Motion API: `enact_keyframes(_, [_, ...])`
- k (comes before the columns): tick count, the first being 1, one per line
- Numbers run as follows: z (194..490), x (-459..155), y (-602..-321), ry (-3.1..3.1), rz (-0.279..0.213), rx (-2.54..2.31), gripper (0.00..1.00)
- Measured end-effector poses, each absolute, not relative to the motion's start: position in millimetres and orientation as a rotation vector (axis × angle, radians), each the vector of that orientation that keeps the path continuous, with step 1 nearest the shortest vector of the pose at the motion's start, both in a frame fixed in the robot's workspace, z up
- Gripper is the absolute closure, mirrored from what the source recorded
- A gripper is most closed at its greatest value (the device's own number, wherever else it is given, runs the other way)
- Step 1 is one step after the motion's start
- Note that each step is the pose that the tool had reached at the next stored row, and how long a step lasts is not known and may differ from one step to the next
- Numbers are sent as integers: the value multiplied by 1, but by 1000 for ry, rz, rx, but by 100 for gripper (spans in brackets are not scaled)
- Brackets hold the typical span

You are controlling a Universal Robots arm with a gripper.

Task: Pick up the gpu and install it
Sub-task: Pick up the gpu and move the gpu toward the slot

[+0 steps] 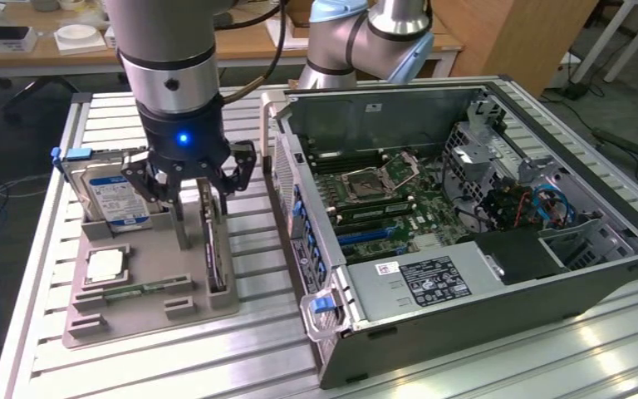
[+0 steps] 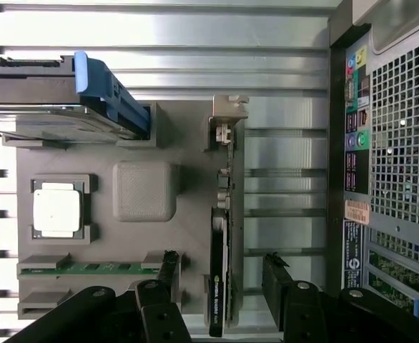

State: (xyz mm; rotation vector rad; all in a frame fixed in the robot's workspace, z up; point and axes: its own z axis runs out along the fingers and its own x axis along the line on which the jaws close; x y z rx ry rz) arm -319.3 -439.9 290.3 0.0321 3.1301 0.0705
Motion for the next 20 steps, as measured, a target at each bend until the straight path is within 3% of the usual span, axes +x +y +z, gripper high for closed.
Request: enact_keyframes(20, [279,-319,-440,3130,71,32,41])
